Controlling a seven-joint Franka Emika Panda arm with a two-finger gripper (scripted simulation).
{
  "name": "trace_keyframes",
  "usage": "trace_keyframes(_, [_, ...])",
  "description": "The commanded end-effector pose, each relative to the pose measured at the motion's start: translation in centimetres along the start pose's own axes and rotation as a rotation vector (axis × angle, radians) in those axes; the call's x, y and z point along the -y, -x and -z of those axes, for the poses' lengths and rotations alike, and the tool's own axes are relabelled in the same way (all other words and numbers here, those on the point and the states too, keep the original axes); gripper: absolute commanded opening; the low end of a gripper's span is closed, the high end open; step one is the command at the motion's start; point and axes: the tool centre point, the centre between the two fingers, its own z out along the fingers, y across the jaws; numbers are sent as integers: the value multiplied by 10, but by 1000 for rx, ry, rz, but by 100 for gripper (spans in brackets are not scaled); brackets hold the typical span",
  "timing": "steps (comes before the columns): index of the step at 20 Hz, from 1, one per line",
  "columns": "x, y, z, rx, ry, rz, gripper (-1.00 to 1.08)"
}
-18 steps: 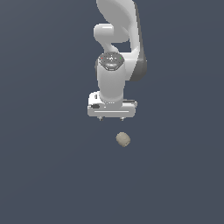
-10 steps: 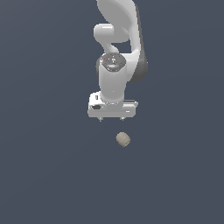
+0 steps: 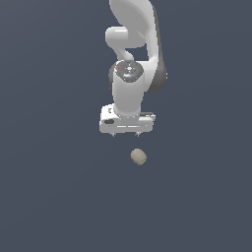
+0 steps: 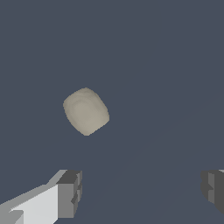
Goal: Pick up the object and move it to a goal position.
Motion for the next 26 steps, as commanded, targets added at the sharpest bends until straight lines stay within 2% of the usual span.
trace_keyframes(1, [2, -2, -2, 0, 0, 20, 100])
trace_keyframes(7, [11, -10, -13, -5, 0, 115, 100])
trace_keyframes(19, [43, -34, -51, -25, -10, 440, 100])
trace_keyframes(26, [57, -43, -65, -35, -17, 561, 100])
